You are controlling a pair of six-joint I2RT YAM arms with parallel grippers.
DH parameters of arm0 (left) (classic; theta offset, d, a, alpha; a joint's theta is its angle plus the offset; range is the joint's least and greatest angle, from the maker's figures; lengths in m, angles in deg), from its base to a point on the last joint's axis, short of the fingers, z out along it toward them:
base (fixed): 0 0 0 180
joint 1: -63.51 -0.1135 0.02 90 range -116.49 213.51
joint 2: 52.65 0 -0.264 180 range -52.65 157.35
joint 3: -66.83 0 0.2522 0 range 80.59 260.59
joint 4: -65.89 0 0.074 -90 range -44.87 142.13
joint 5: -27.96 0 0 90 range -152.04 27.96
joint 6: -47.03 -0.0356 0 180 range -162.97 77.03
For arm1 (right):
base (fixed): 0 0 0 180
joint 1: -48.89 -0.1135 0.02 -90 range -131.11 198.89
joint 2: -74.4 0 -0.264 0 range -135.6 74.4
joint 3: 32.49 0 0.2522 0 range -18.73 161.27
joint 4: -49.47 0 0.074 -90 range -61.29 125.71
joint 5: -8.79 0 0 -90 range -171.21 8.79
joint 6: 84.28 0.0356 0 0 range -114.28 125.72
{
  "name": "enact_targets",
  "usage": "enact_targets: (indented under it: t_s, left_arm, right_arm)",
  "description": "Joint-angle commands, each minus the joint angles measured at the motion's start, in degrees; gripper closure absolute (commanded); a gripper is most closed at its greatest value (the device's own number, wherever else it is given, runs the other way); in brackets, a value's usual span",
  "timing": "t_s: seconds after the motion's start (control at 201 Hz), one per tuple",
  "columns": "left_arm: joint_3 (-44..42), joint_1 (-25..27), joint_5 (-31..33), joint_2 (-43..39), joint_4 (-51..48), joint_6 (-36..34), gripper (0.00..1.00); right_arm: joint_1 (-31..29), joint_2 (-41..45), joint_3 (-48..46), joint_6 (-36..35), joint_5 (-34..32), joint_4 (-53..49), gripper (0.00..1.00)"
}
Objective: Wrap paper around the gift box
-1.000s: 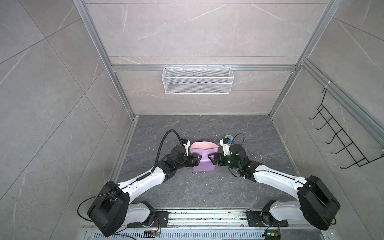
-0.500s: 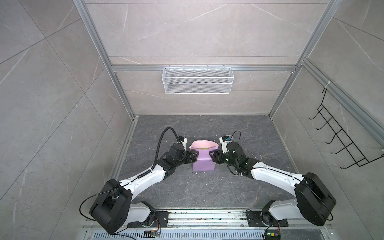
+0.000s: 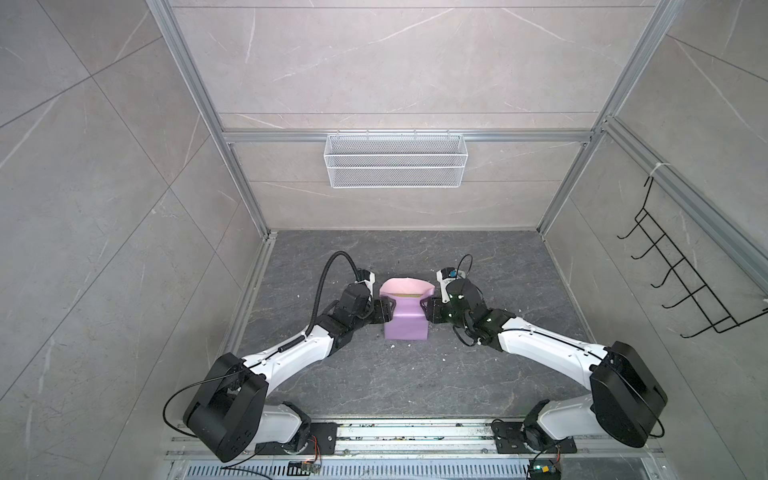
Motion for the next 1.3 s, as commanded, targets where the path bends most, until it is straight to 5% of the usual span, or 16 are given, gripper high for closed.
enact_targets:
  t_s: [0.0, 0.279, 1.085, 1.3]
  left_arm:
    - [2.19, -0.4, 5.22, 0.64, -3.18, -2.82, 0.34]
    - [5.09, 0.6, 6.98, 3.36, -4.16, -4.54, 0.51]
    - [8.11, 9.75, 20.82, 5.47, -8.51, -3.34, 0.77]
    - [8.58, 10.25, 19.91, 3.81, -9.7, -1.4, 0.6]
  right_arm:
    - [-0.24, -0.8, 0.55, -1.42, -4.32, -6.09, 0.5]
    - [-1.09, -2.22, 4.27, -2.68, -4.22, -7.7, 0.57]
    - [-5.66, -5.76, 8.22, 0.17, -12.61, -12.64, 0.78]
    - [-6.3, -6.13, 8.33, 0.56, -12.67, -12.16, 0.79]
